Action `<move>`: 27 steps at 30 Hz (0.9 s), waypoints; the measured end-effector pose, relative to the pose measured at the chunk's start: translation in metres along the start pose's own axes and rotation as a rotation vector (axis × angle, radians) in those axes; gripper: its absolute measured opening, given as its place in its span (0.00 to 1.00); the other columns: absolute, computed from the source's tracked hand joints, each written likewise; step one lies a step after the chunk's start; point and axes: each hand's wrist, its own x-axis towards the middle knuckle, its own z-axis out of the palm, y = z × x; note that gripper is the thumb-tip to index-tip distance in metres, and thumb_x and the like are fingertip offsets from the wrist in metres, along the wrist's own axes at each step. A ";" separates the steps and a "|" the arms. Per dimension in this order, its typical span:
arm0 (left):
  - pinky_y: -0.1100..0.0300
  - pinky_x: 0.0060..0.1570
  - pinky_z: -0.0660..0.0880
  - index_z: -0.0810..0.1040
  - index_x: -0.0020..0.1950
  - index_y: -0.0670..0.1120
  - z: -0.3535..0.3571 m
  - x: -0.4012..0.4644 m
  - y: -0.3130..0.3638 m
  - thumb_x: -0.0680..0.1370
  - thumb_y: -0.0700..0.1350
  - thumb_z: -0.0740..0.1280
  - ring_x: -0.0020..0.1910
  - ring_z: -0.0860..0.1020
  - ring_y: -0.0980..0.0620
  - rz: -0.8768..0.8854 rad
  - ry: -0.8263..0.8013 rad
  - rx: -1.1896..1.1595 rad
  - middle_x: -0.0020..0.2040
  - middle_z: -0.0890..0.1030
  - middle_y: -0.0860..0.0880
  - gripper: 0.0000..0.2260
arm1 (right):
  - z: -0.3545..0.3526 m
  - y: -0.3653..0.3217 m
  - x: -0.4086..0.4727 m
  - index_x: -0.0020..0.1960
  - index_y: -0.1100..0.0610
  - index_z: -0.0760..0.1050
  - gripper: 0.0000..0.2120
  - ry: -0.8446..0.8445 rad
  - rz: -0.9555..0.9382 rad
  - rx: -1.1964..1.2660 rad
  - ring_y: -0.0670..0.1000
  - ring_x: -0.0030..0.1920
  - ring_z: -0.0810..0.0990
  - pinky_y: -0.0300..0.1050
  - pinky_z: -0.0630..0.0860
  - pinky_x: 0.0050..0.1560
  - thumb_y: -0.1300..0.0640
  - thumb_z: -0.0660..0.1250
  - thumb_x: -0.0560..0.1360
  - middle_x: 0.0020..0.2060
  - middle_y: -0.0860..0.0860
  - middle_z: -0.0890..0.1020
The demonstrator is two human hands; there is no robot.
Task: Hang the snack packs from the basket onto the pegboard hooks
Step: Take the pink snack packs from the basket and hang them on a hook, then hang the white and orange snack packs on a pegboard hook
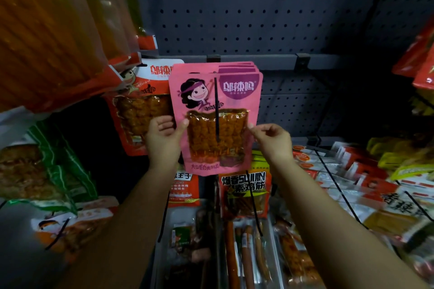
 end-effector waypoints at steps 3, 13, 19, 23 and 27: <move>0.63 0.48 0.74 0.73 0.52 0.46 -0.008 -0.032 -0.009 0.73 0.43 0.72 0.47 0.76 0.54 -0.005 0.019 -0.007 0.47 0.77 0.51 0.12 | -0.022 0.013 -0.015 0.44 0.57 0.77 0.06 -0.015 0.029 0.020 0.45 0.34 0.75 0.36 0.73 0.35 0.55 0.70 0.74 0.34 0.49 0.78; 0.74 0.37 0.71 0.75 0.41 0.52 0.075 -0.199 -0.019 0.75 0.34 0.67 0.34 0.76 0.66 0.111 -0.760 0.043 0.34 0.78 0.55 0.12 | -0.196 0.076 -0.118 0.39 0.54 0.77 0.10 0.144 0.025 0.119 0.45 0.31 0.78 0.36 0.74 0.35 0.66 0.65 0.76 0.31 0.49 0.81; 0.76 0.37 0.69 0.75 0.41 0.51 0.162 -0.328 -0.095 0.74 0.34 0.67 0.33 0.76 0.67 -0.081 -1.153 0.147 0.33 0.80 0.58 0.11 | -0.324 0.180 -0.193 0.40 0.57 0.76 0.10 0.380 0.269 0.062 0.40 0.27 0.76 0.31 0.73 0.32 0.68 0.63 0.76 0.27 0.47 0.80; 0.72 0.40 0.70 0.74 0.40 0.52 0.201 -0.408 -0.199 0.75 0.32 0.66 0.34 0.75 0.67 -0.215 -1.263 0.302 0.37 0.78 0.54 0.14 | -0.390 0.281 -0.228 0.39 0.58 0.74 0.10 0.444 0.537 0.002 0.39 0.24 0.74 0.30 0.70 0.29 0.67 0.63 0.77 0.31 0.54 0.78; 0.70 0.38 0.70 0.74 0.40 0.53 0.220 -0.467 -0.334 0.75 0.31 0.65 0.33 0.75 0.67 -0.299 -1.320 0.492 0.36 0.78 0.54 0.16 | -0.436 0.404 -0.250 0.39 0.58 0.75 0.09 0.365 0.786 -0.134 0.38 0.25 0.75 0.30 0.70 0.28 0.66 0.63 0.77 0.31 0.53 0.78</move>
